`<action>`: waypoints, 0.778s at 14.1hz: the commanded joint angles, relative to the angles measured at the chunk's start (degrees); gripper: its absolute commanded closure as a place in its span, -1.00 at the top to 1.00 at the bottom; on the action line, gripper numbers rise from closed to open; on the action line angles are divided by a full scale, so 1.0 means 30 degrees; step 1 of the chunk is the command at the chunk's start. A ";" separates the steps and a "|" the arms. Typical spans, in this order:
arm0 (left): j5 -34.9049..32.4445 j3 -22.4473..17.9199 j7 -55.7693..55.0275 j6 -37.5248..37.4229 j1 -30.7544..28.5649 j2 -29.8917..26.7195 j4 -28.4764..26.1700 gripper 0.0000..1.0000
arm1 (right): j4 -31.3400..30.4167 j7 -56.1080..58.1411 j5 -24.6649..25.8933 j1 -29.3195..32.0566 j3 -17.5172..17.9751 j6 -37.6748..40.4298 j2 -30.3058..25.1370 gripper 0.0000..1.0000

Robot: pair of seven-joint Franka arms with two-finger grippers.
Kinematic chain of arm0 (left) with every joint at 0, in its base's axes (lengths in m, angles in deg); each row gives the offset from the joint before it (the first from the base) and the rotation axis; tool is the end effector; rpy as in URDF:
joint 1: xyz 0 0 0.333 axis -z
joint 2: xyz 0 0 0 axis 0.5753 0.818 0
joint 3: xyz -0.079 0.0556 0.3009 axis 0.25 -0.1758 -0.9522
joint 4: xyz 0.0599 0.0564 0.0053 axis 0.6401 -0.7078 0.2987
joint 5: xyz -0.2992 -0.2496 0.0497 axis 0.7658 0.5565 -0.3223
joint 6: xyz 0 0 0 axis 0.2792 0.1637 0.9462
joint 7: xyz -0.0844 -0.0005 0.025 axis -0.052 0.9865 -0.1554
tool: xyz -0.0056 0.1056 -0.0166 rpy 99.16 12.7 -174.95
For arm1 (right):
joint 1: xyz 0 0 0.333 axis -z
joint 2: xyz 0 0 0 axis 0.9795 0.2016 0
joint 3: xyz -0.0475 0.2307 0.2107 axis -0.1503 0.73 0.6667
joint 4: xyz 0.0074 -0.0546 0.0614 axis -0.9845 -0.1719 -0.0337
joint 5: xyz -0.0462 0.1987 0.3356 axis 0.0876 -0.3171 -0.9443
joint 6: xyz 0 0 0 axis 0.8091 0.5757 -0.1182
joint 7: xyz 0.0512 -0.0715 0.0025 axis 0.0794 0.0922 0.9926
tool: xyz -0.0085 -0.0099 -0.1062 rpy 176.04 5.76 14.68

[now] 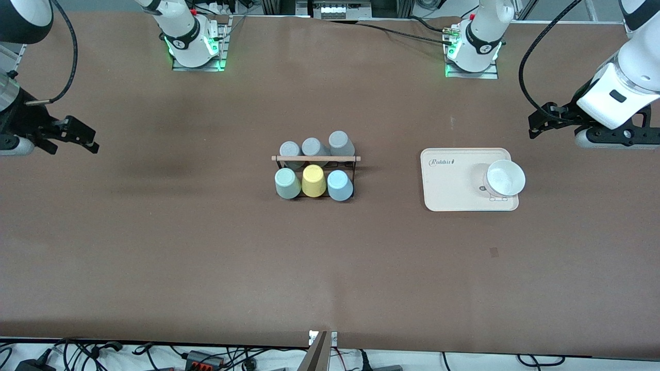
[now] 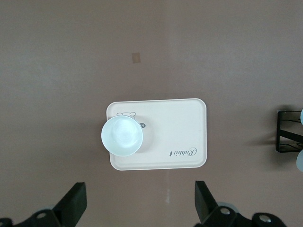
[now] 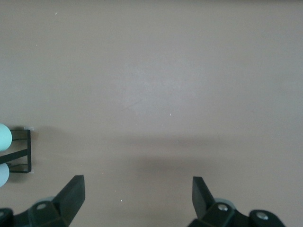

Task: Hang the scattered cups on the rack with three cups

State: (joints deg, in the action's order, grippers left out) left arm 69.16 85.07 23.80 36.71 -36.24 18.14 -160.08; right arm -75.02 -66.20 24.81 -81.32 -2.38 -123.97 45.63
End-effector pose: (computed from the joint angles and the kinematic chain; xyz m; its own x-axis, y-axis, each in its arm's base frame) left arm 0.5557 -0.0582 0.5947 0.9997 -0.0066 -0.0219 -0.0068 -0.9999 -0.0125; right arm 0.5597 -0.0179 0.5595 0.9941 0.0083 0.1083 0.0121 -0.9993 -0.0343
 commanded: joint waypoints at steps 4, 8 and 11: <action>-0.0025 0.0048 0.0133 -0.0463 -0.0094 0.0033 0.0408 1.00 | 0.1055 0.0444 0.0180 0.0076 0.0045 0.1335 0.0298 1.00; -0.0025 0.0048 0.0133 -0.0463 -0.0094 0.0033 0.0408 1.00 | 0.1084 0.0122 0.0004 0.0135 0.0046 0.1277 0.0356 1.00; -0.0025 0.0077 0.0133 -0.0463 -0.0094 0.0033 0.0408 1.00 | 0.1319 0.0152 0.0179 0.0077 0.0046 0.1190 0.0356 1.00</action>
State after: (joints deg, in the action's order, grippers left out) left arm 69.16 85.07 23.80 36.60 -36.25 18.14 -160.08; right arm -72.80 -65.99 24.81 -81.25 -2.39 -121.22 46.17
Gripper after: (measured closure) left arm 0.000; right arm 0.000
